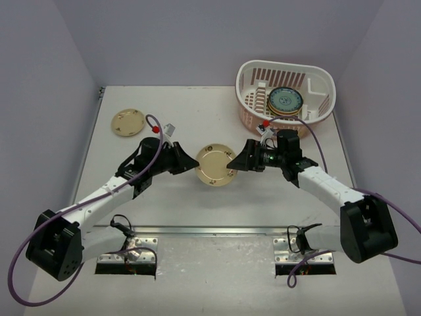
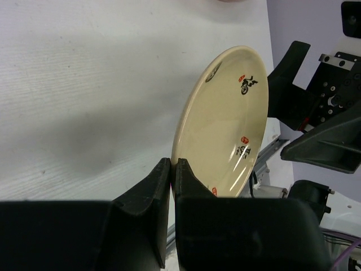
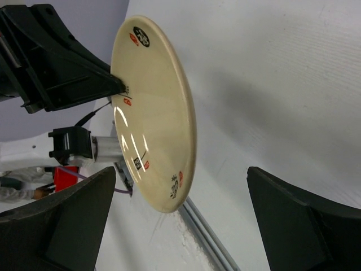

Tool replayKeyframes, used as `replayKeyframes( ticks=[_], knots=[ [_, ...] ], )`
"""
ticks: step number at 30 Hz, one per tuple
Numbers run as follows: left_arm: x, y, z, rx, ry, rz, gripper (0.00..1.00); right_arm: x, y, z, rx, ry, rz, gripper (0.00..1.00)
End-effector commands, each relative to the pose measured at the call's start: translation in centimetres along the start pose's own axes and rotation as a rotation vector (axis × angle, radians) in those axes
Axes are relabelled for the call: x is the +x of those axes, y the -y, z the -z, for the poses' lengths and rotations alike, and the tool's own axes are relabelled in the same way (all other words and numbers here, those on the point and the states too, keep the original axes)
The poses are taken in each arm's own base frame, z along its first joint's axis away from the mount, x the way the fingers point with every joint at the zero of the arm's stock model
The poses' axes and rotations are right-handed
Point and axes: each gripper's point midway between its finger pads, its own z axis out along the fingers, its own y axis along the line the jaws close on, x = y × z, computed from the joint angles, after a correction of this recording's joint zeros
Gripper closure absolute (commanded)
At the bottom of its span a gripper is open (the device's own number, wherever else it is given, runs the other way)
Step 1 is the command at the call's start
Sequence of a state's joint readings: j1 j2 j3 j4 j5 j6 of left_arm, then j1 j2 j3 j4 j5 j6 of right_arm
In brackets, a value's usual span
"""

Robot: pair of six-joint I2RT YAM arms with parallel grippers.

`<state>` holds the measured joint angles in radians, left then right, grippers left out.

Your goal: Place the plates into the plastic bin on the countertop

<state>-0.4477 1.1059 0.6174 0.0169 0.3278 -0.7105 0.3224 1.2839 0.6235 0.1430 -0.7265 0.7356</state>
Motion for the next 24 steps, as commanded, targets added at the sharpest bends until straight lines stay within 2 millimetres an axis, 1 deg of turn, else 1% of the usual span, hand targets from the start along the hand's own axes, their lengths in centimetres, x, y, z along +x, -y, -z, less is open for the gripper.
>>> replayKeyframes(
  ticks=[1, 7, 10, 12, 13, 15, 16, 17, 18, 19, 22, 23, 24],
  knots=[
    [-0.8, 2.3, 0.8, 0.088, 0.042, -0.053, 1.0, -1.5, -0.4, 0.4, 0.029, 0.035, 0.104, 0.01],
    [-0.3, 2.6, 0.8, 0.103, 0.025, -0.07, 1.0, -1.8, -0.3, 0.5, 0.048, 0.041, 0.122, 0.02],
    [-0.1, 2.5, 0.8, 0.103, 0.019, -0.073, 1.0, -1.9, -0.7, 0.4, 0.019, 0.04, 0.124, 0.11],
    [0.1, 2.7, 0.8, 0.112, 0.01, -0.07, 1.0, -1.9, -1.7, 0.1, -0.049, 0.035, 0.12, 0.39],
    [0.0, 2.8, 0.8, 0.117, 0.01, -0.068, 1.0, -1.9, -2.0, 0.0, -0.072, 0.035, 0.12, 0.51],
    [-0.2, 3.3, 0.9, 0.136, 0.016, -0.064, 1.0, -1.7, -3.0, 0.0, -0.14, 0.037, 0.127, 0.7],
    [-0.3, 3.5, 1.0, 0.142, 0.018, -0.063, 1.0, -1.5, -3.1, 0.0, -0.151, 0.023, 0.109, 0.79],
    [-0.4, 3.7, 1.0, 0.147, 0.019, -0.06, 1.0, -1.7, -3.5, 0.1, -0.162, 0.026, 0.107, 0.89],
    [-0.5, 3.9, 1.0, 0.154, 0.02, -0.058, 1.0, -1.9, -3.8, 0.1, -0.174, 0.029, 0.106, 0.98],
    [-0.6, 4.3, 1.1, 0.166, 0.022, -0.062, 1.0, -2.0, -4.2, 0.2, -0.187, 0.03, 0.108, 1.0],
    [-1.4, 4.8, 1.1, 0.163, 0.042, -0.06, 1.0, -2.3, -4.8, 0.6, -0.2, 0.042, 0.108, 1.0],
    [-1.9, 4.7, 1.2, 0.145, 0.056, -0.06, 0.85, -2.7, -4.7, 0.8, -0.186, 0.059, 0.097, 1.0],
    [-2.3, 3.8, 1.1, 0.079, 0.074, -0.049, 0.4, -3.0, -4.9, 1.1, -0.184, 0.076, 0.097, 1.0]
  ],
)
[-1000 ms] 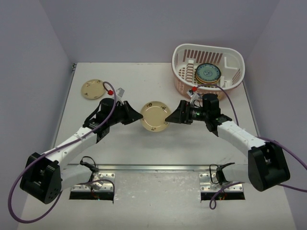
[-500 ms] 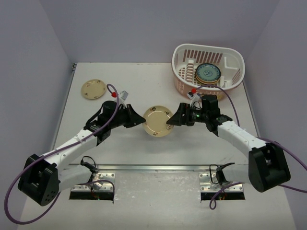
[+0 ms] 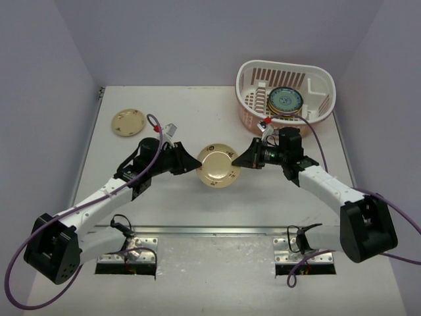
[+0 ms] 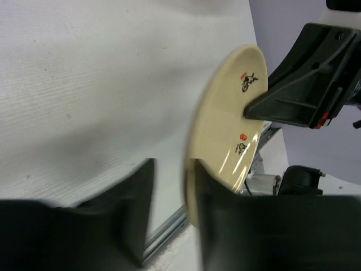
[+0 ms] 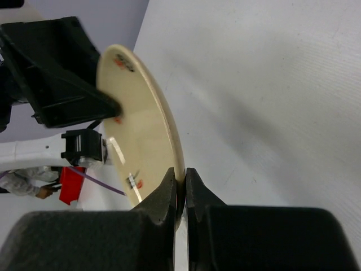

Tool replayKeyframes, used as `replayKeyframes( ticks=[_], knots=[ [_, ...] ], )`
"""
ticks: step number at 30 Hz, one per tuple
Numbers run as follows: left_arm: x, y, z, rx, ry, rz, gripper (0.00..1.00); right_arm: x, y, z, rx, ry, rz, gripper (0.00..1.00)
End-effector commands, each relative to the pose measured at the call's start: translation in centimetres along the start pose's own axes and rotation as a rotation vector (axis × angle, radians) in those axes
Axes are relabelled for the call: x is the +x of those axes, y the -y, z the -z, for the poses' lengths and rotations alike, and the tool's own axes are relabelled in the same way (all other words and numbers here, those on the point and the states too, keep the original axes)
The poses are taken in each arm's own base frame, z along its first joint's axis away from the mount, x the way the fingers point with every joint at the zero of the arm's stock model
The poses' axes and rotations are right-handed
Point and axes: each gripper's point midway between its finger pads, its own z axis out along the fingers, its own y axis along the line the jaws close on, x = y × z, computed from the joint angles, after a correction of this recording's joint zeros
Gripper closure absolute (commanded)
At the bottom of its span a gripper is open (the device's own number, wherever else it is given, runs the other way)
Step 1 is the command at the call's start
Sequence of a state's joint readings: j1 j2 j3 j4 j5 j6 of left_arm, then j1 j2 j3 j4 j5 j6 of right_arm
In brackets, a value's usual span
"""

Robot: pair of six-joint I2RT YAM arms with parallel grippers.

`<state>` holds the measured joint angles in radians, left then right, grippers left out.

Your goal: Place the plates into the plastic bin on the countertop

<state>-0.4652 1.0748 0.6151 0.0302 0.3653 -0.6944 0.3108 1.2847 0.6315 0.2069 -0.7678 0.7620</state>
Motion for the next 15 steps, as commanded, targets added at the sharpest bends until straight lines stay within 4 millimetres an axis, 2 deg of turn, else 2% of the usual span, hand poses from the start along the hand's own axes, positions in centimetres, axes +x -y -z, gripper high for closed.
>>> replayKeyframes(
  ticks=[1, 2, 3, 6, 7, 9, 10, 13, 15],
  knots=[
    [-4.2, 2.1, 1.1, -0.048, 0.127, -0.013, 0.11, -3.0, -3.3, 1.3, -0.106, 0.084, 0.059, 1.0],
    [-5.3, 1.8, 1.7, -0.104, 0.163, -0.014, 0.0, -3.9, -2.8, 1.8, -0.084, 0.11, 0.034, 1.0],
    [-6.1, 1.3, 2.2, -0.159, 0.189, -0.013, 0.0, -4.3, -2.7, 2.0, -0.075, 0.122, 0.017, 1.0],
    [-9.4, -0.1, 6.3, -0.36, 0.351, -0.036, 0.0, -8.4, -0.3, 5.1, 0.009, 0.256, -0.13, 1.0],
    [-9.9, -0.2, 8.6, -0.415, 0.389, -0.058, 0.0, -10.6, 0.9, 7.0, 0.043, 0.336, -0.189, 1.0],
    [-10.2, -0.8, 11.2, -0.48, 0.417, -0.13, 0.0, -13.8, 2.5, 9.5, 0.115, 0.464, -0.258, 1.0],
    [-10.2, 0.0, 12.2, -0.454, 0.427, -0.163, 0.0, -15.2, 3.6, 11.2, 0.15, 0.535, -0.325, 1.0],
    [-9.2, 0.6, 12.4, -0.402, 0.363, -0.293, 0.0, -19.9, 6.5, 15.2, 0.32, 0.794, -0.414, 1.0],
    [-7.9, -0.4, 11.8, -0.406, 0.311, -0.332, 0.0, -22.9, 8.3, 18.3, 0.446, 0.995, -0.487, 1.0]
  ],
)
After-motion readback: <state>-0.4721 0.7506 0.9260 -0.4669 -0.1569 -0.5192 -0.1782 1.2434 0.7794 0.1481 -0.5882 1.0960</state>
